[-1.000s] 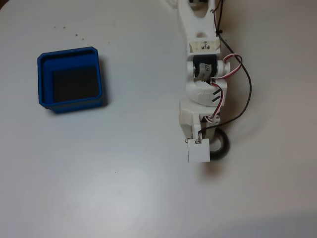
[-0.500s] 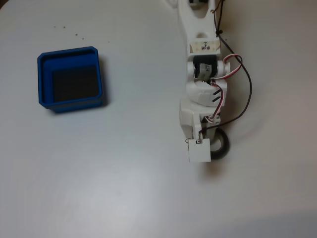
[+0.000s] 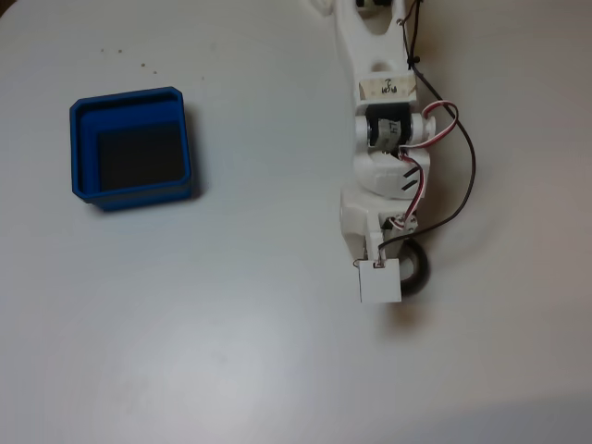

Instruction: Pick the black tape roll and drop it in the blue box

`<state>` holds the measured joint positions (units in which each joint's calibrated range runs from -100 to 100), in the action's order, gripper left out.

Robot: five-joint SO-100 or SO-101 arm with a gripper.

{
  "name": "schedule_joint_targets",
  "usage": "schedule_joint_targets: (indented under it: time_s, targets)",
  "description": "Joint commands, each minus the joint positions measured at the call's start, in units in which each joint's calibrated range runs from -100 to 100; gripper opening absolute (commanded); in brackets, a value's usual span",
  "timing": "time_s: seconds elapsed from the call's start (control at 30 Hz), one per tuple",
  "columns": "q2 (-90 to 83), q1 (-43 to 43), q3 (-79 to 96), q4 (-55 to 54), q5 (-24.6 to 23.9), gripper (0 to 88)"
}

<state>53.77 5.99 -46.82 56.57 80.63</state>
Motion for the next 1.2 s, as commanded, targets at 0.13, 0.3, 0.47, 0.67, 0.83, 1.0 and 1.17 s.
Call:
schedule_joint_targets:
  time_s: [0.13,0.3,0.47,0.67,0.83,1.0,1.17]
  targets:
    - [-0.59,-0.27,-2.69,0.2,-0.08,0.5]
    - [-0.76,-0.17,-2.78,0.2,-0.08,0.5]
    - [-1.09,0.12,-2.96,1.02,-0.08,0.5]
    - [-6.78,0.51,-2.87,7.46,-0.17,0.5]
    - [-8.37,0.8,-2.96,9.69,-0.17,0.5]
    - [-10.71,2.76,-2.87,9.77,-0.17,0.5]
    - [-13.97,4.71,-2.96,9.77,-0.17,0.5]
